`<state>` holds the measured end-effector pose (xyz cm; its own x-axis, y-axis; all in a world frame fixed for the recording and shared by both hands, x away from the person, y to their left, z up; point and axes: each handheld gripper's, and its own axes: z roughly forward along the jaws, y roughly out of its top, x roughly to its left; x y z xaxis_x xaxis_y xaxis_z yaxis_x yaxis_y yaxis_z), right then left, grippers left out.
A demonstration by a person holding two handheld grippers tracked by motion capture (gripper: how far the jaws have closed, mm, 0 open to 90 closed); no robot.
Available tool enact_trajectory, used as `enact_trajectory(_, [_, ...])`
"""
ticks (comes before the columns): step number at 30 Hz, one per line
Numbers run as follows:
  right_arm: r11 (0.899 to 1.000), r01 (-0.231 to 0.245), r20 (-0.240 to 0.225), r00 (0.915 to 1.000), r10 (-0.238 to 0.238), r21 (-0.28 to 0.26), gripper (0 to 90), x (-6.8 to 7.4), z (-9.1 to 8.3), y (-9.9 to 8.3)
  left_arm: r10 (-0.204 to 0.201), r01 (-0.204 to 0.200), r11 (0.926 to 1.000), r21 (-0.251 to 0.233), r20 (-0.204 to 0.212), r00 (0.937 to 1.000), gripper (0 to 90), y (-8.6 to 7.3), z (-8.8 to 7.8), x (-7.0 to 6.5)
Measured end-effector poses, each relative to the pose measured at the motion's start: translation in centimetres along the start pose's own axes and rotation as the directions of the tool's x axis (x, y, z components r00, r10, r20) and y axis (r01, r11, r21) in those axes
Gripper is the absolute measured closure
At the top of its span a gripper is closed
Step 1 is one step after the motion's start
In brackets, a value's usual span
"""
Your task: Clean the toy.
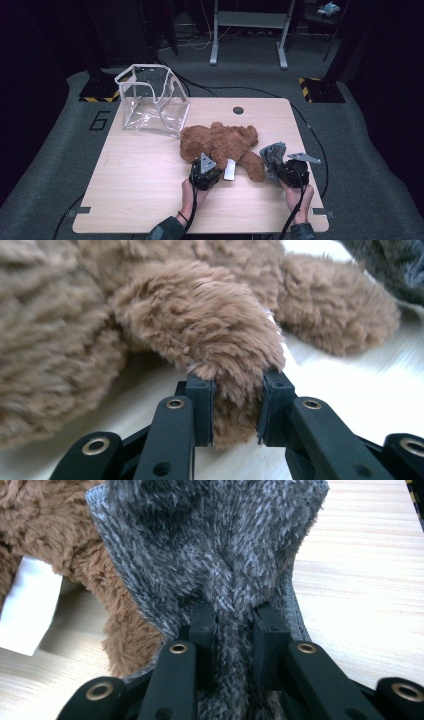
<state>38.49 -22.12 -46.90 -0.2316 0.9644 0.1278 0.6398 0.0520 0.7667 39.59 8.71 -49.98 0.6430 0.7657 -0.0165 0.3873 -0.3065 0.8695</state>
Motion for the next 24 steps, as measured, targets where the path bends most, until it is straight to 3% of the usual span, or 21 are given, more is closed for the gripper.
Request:
enact_trajectory(15, [1.0,0.01,-0.004,0.9999,-0.01,-0.016,74.8,0.3,-0.3,0.8,0.025,-0.022,0.9972,-0.071,0.037,0.999,74.3,3.7,-0.3,2.3])
enact_trajectory(24, [0.999,0.013,-0.007,0.9999,-0.013,-0.03,74.8,0.6,-0.6,1.3,0.022,-0.007,0.9866,-0.163,0.093,0.9954,74.8,6.1,-1.3,3.3])
